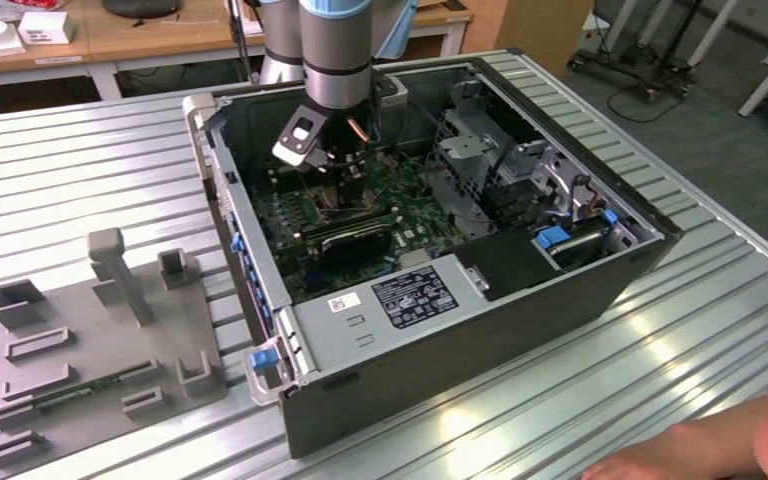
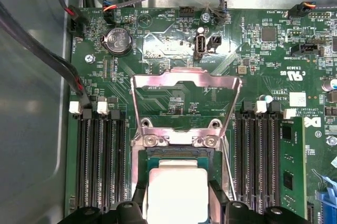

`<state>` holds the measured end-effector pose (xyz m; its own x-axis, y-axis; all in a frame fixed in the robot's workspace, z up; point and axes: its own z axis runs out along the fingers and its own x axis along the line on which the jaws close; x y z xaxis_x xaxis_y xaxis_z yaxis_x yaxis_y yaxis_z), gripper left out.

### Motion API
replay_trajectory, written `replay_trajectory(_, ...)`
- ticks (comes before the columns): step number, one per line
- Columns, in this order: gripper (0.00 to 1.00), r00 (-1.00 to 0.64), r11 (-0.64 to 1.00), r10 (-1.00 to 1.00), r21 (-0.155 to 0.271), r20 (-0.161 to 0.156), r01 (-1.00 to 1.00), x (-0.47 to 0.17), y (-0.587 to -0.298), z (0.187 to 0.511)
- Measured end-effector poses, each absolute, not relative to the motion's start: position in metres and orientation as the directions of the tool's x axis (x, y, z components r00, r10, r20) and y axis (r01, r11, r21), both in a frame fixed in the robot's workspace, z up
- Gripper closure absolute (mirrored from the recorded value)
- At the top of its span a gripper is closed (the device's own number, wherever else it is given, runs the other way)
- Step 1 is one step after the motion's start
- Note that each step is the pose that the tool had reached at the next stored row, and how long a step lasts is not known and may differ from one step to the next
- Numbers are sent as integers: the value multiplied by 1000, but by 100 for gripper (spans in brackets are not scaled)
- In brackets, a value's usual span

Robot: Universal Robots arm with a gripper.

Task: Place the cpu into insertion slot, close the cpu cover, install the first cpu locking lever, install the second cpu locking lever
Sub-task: 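Place the cpu into insertion slot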

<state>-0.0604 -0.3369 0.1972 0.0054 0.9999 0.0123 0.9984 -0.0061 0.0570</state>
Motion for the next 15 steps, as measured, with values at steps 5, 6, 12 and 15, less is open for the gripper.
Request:
replay_trajectory(5, 45, 5, -5, 1000, 57, 4, 998, -60, -337, 197)
replay_trajectory(6, 45, 5, -6, 1000, 57, 4, 998, -60, -337, 197)
replay_trajectory(12, 45, 5, -6, 1000, 64, 3, 998, -60, -337, 197)
replay_trajectory(15, 45, 5, -5, 1000, 68, 3, 998, -60, -337, 197)
